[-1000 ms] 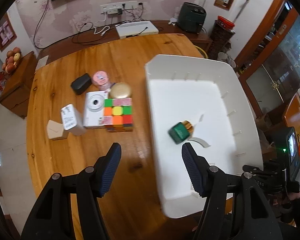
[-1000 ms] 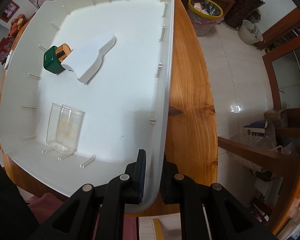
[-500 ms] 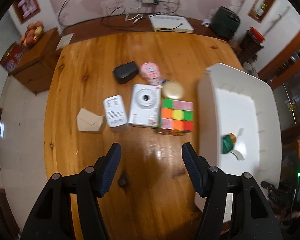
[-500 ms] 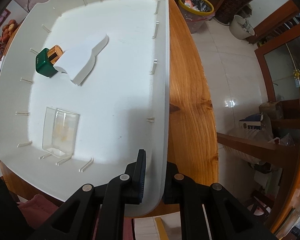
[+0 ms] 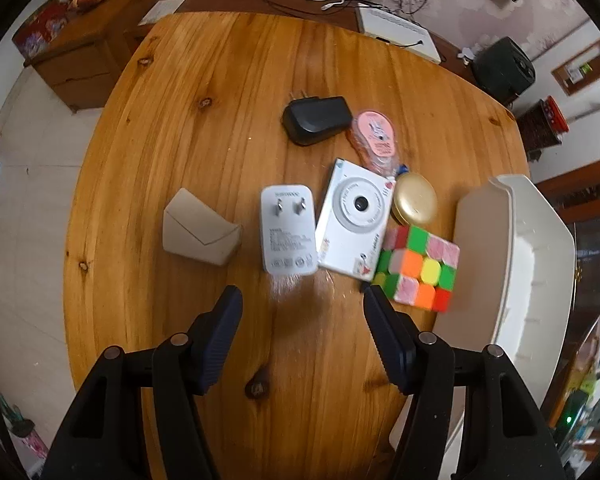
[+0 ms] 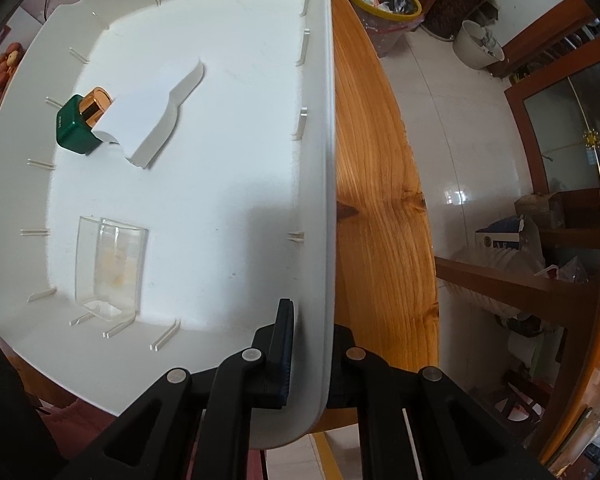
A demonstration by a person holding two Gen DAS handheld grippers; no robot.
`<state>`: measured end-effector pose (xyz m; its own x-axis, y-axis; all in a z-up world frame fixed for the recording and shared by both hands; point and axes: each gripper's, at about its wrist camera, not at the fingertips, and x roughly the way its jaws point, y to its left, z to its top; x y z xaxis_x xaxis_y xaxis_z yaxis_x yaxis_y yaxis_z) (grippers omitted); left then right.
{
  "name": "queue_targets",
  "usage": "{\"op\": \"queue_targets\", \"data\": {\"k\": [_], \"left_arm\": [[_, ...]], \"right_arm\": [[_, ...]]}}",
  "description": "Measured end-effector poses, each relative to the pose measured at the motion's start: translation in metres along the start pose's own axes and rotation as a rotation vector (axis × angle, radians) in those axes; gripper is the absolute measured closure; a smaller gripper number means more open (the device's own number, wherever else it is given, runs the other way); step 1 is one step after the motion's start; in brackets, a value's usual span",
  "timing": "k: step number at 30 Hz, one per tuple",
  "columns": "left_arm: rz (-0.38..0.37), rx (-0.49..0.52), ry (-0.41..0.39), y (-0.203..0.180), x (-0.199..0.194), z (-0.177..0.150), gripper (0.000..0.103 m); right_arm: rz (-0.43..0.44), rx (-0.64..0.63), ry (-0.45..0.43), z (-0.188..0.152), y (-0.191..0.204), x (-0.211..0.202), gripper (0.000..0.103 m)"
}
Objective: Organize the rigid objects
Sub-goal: 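Move the left tool back toward the white charger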
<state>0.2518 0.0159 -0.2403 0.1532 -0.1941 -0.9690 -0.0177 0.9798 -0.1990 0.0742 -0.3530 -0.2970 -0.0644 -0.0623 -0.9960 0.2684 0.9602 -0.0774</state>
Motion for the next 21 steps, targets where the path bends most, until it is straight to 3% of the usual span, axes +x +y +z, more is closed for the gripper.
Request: {"op": "queue_targets", "data": {"k": [21], "left_arm": [[0.014, -0.097, 0.097, 0.021, 0.038, 0.022, 0.038]], "right_arm": [[-0.004, 0.000, 0.029, 0.007, 0.004, 0.011, 0.093]]}}
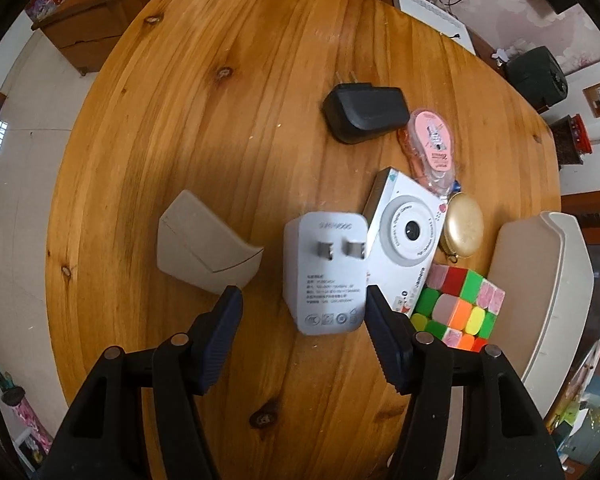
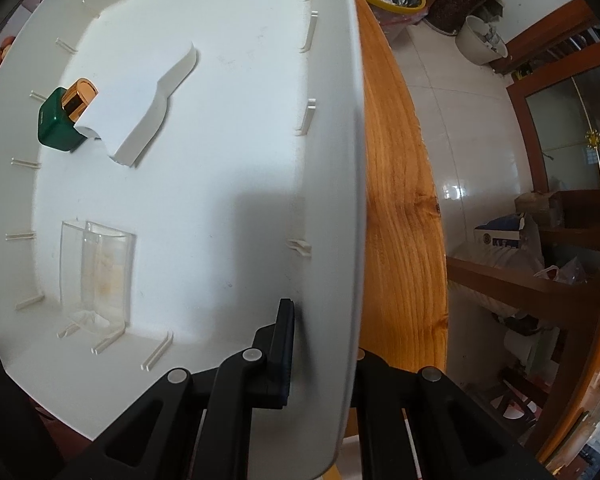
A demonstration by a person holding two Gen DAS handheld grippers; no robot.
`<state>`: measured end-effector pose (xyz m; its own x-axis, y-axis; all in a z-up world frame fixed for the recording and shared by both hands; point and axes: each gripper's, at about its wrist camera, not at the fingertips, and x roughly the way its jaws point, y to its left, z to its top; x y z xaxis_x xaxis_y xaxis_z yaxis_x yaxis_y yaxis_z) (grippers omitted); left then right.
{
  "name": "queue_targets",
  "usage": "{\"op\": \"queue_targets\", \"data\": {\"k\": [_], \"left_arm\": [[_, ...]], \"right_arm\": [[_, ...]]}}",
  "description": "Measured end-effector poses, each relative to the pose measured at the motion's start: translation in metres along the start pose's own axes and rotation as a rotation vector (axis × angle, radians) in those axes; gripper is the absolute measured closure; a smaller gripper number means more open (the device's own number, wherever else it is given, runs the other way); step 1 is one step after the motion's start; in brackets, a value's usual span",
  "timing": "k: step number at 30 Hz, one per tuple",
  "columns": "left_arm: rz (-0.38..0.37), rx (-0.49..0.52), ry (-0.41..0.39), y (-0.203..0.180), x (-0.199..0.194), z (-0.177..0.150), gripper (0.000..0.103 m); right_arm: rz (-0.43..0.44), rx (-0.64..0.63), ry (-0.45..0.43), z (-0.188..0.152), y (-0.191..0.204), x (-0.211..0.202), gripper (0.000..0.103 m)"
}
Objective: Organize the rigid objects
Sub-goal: 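Move the left tool back toward the white charger, then close the left gripper on the white charger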
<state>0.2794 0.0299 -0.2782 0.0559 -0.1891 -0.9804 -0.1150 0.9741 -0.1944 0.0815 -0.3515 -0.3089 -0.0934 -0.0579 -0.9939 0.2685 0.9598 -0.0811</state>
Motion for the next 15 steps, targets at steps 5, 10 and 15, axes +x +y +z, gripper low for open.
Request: {"op": "queue_targets", "data": {"k": [5, 10, 15], "left_arm": [[0.008, 0.007, 0.002, -0.0022, -0.0008, 0.0020, 0.041], [-0.006, -0.005, 0.025, -0.0025, 0.0033, 0.0053, 0.053], [0.002, 0.009, 0.032, -0.0077, 0.0047, 0.0059, 0.062]], "right_arm": [[0.007, 0.000, 0.006, 0.0016, -0.0014, -0.0001, 0.094], [0.018, 0.009, 0.015, 0.0047, -0.0030, 0.0006, 0.094], [0.020, 0.010, 0.013, 0.0055, -0.0035, 0.0006, 0.094]]}}
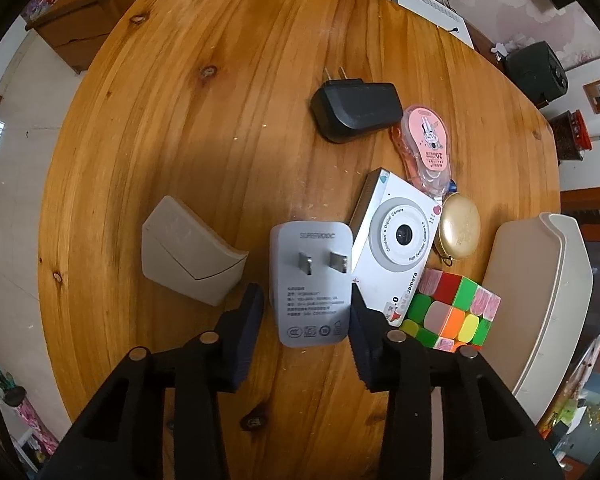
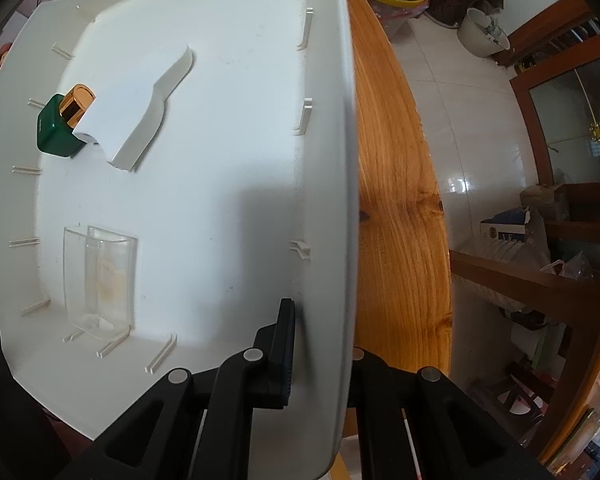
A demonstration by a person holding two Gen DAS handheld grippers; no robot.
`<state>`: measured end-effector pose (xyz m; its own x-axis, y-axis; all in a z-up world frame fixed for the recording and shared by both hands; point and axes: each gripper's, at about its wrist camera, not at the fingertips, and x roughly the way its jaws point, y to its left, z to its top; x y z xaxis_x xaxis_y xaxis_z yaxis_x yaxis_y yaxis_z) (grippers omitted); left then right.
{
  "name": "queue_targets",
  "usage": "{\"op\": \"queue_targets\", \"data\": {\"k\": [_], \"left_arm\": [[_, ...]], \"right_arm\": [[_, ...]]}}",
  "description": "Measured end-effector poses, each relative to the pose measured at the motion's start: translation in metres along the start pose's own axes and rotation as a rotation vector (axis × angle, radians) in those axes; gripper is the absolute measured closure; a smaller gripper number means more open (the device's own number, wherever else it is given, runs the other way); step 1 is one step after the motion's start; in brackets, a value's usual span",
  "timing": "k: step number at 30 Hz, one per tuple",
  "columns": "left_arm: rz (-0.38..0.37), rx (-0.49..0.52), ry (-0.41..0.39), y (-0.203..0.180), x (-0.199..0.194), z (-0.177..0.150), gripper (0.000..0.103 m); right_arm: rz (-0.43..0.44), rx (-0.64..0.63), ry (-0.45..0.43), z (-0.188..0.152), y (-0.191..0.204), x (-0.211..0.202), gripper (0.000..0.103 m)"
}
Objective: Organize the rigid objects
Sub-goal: 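Close the left gripper on the white charger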
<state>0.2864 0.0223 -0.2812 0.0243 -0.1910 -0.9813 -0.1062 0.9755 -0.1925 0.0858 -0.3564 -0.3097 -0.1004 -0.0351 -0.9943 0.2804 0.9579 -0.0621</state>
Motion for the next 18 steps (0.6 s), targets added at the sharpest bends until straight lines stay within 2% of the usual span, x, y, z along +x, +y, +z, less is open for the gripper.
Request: {"op": "queue_targets", "data": {"k": [18], "left_arm": [[0.042, 0.021, -0.005, -0.0054, -0.0036, -0.0042, 0.068]], "right_arm": [[0.014, 0.022, -0.021, -0.0047, -0.0028, 0.0032, 0.094]]}}
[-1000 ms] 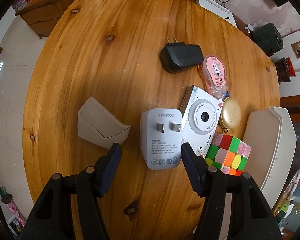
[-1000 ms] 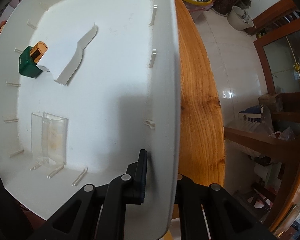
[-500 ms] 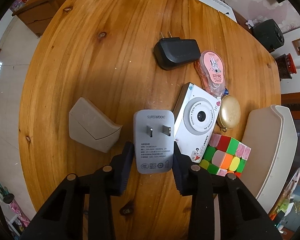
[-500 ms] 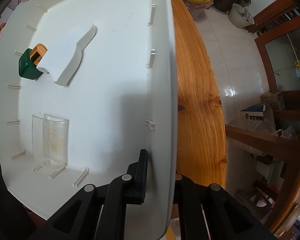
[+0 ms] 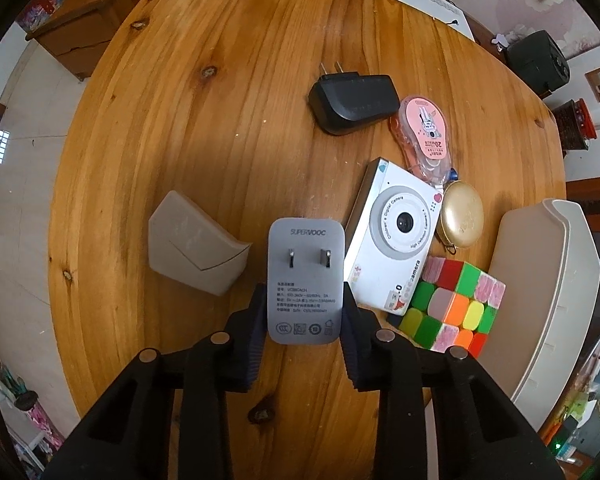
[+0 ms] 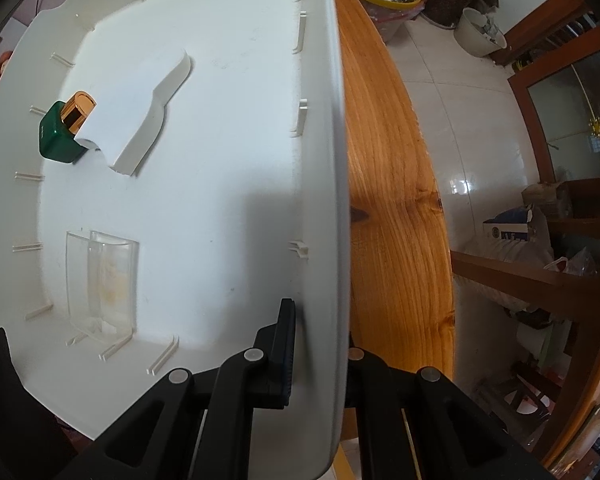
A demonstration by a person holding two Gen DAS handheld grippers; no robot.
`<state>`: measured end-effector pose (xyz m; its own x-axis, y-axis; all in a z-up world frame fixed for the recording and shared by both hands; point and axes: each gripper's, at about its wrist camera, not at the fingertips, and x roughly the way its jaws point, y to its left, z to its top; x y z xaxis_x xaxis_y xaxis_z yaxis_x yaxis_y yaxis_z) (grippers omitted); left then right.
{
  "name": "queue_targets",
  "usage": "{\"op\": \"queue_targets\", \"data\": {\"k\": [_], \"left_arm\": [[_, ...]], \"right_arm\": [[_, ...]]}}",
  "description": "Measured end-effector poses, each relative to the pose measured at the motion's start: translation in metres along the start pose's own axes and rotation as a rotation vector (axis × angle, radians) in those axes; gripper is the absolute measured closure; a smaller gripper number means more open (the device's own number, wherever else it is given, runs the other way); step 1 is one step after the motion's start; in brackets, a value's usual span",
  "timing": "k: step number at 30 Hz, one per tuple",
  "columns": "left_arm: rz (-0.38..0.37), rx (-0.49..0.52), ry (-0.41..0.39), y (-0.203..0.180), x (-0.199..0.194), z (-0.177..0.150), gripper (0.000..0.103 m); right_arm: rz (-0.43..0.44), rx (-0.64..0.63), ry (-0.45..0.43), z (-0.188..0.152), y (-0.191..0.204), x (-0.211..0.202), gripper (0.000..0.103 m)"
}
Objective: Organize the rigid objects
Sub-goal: 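Close the left gripper on the white charger, then carry the white charger into the tray and open the left gripper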
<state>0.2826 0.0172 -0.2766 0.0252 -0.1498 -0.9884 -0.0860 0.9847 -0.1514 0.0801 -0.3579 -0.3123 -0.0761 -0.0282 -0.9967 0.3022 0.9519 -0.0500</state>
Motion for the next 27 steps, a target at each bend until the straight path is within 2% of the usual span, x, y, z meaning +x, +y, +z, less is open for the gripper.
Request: {"op": "queue_targets", "data": {"k": [9, 13, 19, 27], "left_arm": [[-0.003, 0.010, -0.029, 0.002, -0.024, -0.017, 0.069], [-0.049, 0.011, -0.034, -0.005, -0.037, -0.027, 0.069], [-0.081, 0.044, -0.070, -0.029, -0.067, -0.043, 0.069], [-0.143, 0.152, -0.140, -0.075, -0.109, -0.069, 0.069]], "right_arm": [[-0.001, -0.008, 0.000, -0.002, 0.002, 0.000, 0.094], [0.000, -0.018, -0.003, -0.002, 0.003, -0.001, 0.094], [0.012, -0.023, -0.010, -0.004, 0.001, -0.002, 0.094], [0.013, -0.034, -0.016, -0.006, 0.002, -0.003, 0.094]]}}
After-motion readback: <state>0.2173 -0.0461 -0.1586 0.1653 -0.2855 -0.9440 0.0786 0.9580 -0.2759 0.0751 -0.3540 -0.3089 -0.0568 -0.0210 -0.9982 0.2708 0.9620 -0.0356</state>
